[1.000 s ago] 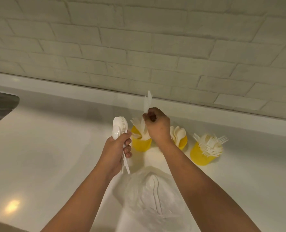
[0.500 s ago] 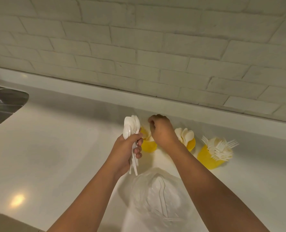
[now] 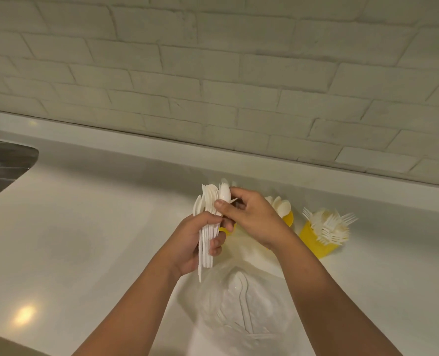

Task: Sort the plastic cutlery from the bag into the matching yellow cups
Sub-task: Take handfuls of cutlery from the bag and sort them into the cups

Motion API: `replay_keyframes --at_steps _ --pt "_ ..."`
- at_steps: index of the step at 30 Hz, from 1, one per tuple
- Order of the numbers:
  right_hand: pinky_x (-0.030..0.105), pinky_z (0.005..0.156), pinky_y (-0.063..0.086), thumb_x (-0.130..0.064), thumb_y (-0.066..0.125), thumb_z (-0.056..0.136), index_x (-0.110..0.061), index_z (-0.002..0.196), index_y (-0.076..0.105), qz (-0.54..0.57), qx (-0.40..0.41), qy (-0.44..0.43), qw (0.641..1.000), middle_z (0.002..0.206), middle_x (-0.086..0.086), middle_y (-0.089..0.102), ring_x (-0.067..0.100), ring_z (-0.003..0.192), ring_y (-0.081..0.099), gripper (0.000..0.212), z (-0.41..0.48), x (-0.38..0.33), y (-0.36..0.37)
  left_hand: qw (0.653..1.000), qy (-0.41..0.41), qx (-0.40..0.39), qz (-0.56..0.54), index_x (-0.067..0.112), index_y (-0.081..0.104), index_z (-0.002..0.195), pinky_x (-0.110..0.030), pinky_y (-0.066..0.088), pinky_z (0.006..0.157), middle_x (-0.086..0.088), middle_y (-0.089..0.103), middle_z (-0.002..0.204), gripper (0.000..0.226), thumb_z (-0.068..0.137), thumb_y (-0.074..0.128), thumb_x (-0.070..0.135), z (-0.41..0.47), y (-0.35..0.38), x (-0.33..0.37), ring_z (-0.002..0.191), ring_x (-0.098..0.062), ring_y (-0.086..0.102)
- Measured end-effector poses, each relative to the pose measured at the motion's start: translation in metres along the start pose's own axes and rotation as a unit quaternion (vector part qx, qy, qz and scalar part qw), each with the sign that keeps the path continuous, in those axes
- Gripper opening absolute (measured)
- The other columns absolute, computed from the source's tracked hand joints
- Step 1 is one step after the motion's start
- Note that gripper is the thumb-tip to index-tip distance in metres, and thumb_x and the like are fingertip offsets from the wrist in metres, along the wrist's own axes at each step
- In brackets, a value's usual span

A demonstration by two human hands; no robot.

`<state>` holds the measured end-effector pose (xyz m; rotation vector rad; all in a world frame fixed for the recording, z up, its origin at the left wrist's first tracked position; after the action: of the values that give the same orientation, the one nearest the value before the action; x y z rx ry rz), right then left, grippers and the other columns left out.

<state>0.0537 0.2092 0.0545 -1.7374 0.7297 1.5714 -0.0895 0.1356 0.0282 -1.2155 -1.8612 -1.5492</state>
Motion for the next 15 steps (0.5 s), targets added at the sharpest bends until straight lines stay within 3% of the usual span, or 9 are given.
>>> replay_keyframes --at_steps 4,8,10,15 --pt "0.038 0.091 0.053 -0.023 0.066 0.099 -0.012 0.122 0.068 0.101 0.026 -0.020 0.994 0.100 0.013 0.072 0.024 0.093 0.066 0.026 -0.008 0.009 -0.011 1.000 -0.008 -0.001 -0.008 0.001 0.069 0.116 -0.026 0.049 0.053 -0.017 0.075 0.106 0.038 0.083 0.060 0.018 -0.001 0.004 -0.001 0.057 -0.019 0.057" --pt "0.040 0.102 0.053 -0.011 0.061 0.101 -0.024 0.146 0.048 0.106 0.062 -0.010 0.992 0.121 0.007 0.072 0.024 0.115 0.068 0.049 -0.014 0.013 -0.017 1.000 -0.019 -0.022 0.006 0.002 0.062 0.132 -0.025 0.049 0.051 -0.025 0.070 0.126 0.048 0.086 0.058 0.016 0.000 0.005 -0.004 0.059 -0.021 0.059" --pt "0.040 0.102 0.053 -0.011 0.058 0.103 -0.025 0.147 0.048 0.086 0.059 -0.009 0.995 0.121 0.005 0.072 0.022 0.113 0.069 0.047 -0.017 0.013 -0.017 0.999 -0.019 -0.036 0.003 0.001 0.057 0.137 -0.023 0.044 0.045 -0.026 0.069 0.125 0.051 0.087 0.058 0.013 0.001 0.005 -0.005 0.053 -0.017 0.054" --pt "0.020 0.078 0.050 -0.015 0.048 0.108 -0.035 0.140 0.049 0.049 0.054 -0.004 0.997 0.101 -0.001 0.069 0.009 0.083 0.061 0.038 -0.021 0.007 -0.016 0.999 -0.017 -0.035 0.020 -0.004 0.054 0.130 -0.021 0.036 0.041 -0.019 0.070 0.106 0.052 0.081 0.063 0.011 0.003 0.008 -0.007 0.046 -0.013 0.043"
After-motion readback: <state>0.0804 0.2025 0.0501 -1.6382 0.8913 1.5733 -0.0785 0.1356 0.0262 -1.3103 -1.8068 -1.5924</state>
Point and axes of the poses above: each hand's wrist, its own z-axis towards the middle knuckle, its own y-axis out of the palm, x = y × z, the point moved 1 cm from there along z, towards the middle knuckle
